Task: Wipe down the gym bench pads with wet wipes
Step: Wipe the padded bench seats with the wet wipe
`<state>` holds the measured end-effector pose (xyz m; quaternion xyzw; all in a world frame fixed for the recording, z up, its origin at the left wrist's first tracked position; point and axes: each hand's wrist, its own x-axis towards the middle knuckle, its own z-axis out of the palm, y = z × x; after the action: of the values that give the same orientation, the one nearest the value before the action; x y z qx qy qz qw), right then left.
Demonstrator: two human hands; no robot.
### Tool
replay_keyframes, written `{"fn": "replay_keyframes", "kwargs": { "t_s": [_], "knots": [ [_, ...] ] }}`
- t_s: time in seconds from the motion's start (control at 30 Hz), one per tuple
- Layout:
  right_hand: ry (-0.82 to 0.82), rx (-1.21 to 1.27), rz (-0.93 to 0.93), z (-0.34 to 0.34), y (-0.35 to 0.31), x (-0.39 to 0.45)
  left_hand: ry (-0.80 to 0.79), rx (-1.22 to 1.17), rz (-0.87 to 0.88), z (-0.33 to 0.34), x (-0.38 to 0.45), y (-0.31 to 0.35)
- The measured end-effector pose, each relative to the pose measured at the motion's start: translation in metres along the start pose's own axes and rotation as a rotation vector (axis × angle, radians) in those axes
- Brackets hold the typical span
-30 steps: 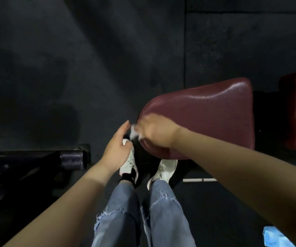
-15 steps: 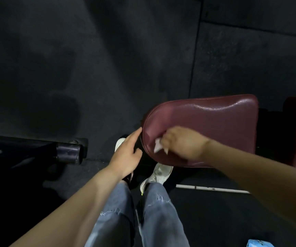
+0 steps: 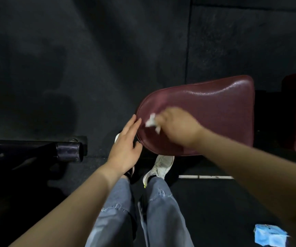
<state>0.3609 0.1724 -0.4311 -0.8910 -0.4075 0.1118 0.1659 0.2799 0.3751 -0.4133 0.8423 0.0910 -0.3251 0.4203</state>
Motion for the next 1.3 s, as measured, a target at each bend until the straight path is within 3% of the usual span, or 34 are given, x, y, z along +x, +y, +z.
{"fn": "replay_keyframes", "kwargs": {
  "t_s": [0.1, 0.17, 0.23, 0.37, 0.53, 0.63, 0.77, 0.9, 1.1, 1.2, 1.3],
  "knots": [
    [0.136, -0.064, 0.410, -0.010, 0.032, 0.032, 0.027, -0.036, -0.021, 0.002, 0.000, 0.004],
    [0.209, -0.051, 0.580, -0.002, 0.015, 0.022, 0.046, -0.032, -0.032, 0.005, 0.000, 0.007],
    [0.231, 0.000, 0.610, 0.012, -0.025, -0.012, 0.056, 0.034, -0.030, 0.009, 0.000, 0.009],
    [0.102, 0.122, 0.718, 0.029, -0.087, -0.081, 0.063, 0.141, 0.054, 0.010, 0.001, 0.019],
    [0.345, 0.027, 0.770, 0.004, -0.017, -0.010, 0.033, 0.318, 0.118, 0.012, 0.006, 0.016],
    [0.306, 0.036, 0.876, -0.013, 0.022, 0.034, 0.039, 0.382, 0.111, 0.017, 0.006, 0.016],
    [0.395, 0.047, 0.944, 0.010, -0.028, -0.034, 0.050, 0.425, 0.143, 0.024, 0.005, 0.027],
    [0.335, 0.270, 1.225, 0.028, -0.095, -0.104, -0.025, 0.414, 0.167, 0.036, 0.005, 0.039],
    [0.394, 0.098, 0.987, 0.001, 0.007, -0.011, -0.074, 0.478, 0.151, 0.046, -0.006, 0.039],
    [0.480, 0.007, 1.028, -0.007, 0.029, 0.000, -0.080, 0.524, 0.149, 0.037, -0.001, 0.044],
    [0.440, 0.083, 1.177, 0.010, -0.015, -0.060, -0.084, 0.598, 0.189, 0.025, 0.011, 0.047]
  ]
}}
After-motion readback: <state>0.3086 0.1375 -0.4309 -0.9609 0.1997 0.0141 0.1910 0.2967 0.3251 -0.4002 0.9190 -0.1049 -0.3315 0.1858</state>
